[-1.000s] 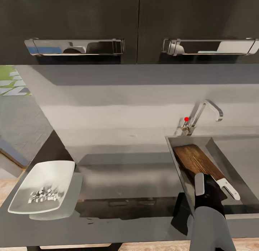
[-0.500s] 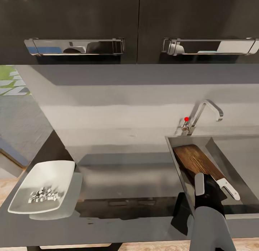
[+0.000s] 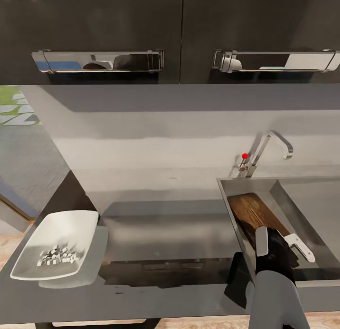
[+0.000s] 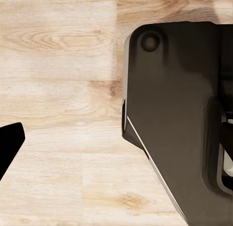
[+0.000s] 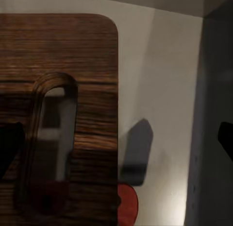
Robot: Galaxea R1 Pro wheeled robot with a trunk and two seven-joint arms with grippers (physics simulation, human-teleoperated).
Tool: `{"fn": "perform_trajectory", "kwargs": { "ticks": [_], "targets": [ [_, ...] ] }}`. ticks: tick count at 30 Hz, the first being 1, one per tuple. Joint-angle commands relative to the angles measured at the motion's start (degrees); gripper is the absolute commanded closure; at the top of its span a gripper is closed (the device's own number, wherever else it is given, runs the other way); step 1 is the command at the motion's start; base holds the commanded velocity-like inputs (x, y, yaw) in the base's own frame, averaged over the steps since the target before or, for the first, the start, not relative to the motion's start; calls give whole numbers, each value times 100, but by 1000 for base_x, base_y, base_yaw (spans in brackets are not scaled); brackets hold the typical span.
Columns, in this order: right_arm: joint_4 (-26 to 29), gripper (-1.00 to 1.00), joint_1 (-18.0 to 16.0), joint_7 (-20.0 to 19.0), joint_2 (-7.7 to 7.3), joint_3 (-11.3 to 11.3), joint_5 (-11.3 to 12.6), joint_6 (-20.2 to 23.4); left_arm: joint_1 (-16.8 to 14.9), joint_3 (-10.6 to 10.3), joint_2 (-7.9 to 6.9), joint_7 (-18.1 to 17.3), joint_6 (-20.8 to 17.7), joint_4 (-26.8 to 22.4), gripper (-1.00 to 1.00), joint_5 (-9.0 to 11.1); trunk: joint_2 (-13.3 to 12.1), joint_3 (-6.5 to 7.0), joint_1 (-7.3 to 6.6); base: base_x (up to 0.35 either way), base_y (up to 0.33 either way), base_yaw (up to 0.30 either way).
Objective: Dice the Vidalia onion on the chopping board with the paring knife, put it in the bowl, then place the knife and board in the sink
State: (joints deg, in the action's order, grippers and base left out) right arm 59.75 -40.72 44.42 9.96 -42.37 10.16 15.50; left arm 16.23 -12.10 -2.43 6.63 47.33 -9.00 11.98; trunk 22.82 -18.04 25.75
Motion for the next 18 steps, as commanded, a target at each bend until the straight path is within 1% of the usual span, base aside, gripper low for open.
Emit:
{"fn": "perform_trajectory", "kwargs": {
  "ticks": [1, 5, 7, 8, 9, 10, 11, 12, 13, 14, 15, 16, 17, 18],
  "targets": [
    [15, -100, -5, 12, 4, -8, 13, 44, 3, -51, -3, 44, 4, -14, -100, 23, 10, -9, 4, 0, 0, 0],
    [91, -100, -5, -2, 4, -5, 32, 62, 3, -49, -3, 43, 4, -14, -100, 23, 10, -9, 4, 0, 0, 0],
    [375, -100, -5, -50, 4, 24, 39, 143, 3, -50, -3, 43, 4, -13, -100, 23, 10, -9, 4, 0, 0, 0],
    [606, -100, -5, -107, 4, 50, 42, 251, 3, -50, -3, 44, 4, -11, -100, 23, 10, -9, 4, 0, 0, 0],
    [1030, -100, -4, -279, 4, 85, 43, 569, 3, -51, -3, 45, 4, -12, -100, 23, 10, -9, 4, 0, 0, 0],
    [1325, -100, -3, -471, 4, 97, 41, 880, 3, -50, -3, 46, 4, -12, -100, 23, 10, -9, 4, 0, 0, 0],
    [1745, -100, -3, -908, 4, 106, 32, 1426, 3, -49, -3, 44, 4, -12, -100, 23, 10, -9, 4, 0, 0, 0],
    [1984, -100, -4, -1282, 4, 106, 17, 1772, 3, -50, -3, 43, 4, -13, -100, 23, 10, -9, 4, 0, 0, 0],
    [2167, -100, -3, -1696, 4, 100, 1, 2043, 3, -50, -3, 42, 4, -13, -100, 23, 10, -9, 4, 0, 0, 0],
    [2351, -100, -3, -2301, 4, 95, -42, 2286, 3, -48, -3, 41, 4, -14, -100, 23, 10, -9, 4, 0, 0, 0],
    [2432, -100, -2, -2658, 4, 93, -108, 2381, 3, -49, -3, 41, 4, -14, -100, 23, 10, -9, 4, 0, 0, 0],
    [2503, -100, -4, -3116, 4, 94, -311, 2466, 3, -48, -3, 40, 4, -14, -100, 23, 10, -9, 4, 0, 0, 0],
    [2529, -100, -3, -3405, 4, 97, -517, 2497, 3, -51, -3, 40, 4, -14, -100, 23, 10, -9, 4, 0, 0, 0],
    [2552, -100, -2, -3877, 4, 102, -907, 2525, 3, -50, -3, 40, 4, -14, -100, 23, 10, -9, 4, 0, 0, 0]
  ]
}}
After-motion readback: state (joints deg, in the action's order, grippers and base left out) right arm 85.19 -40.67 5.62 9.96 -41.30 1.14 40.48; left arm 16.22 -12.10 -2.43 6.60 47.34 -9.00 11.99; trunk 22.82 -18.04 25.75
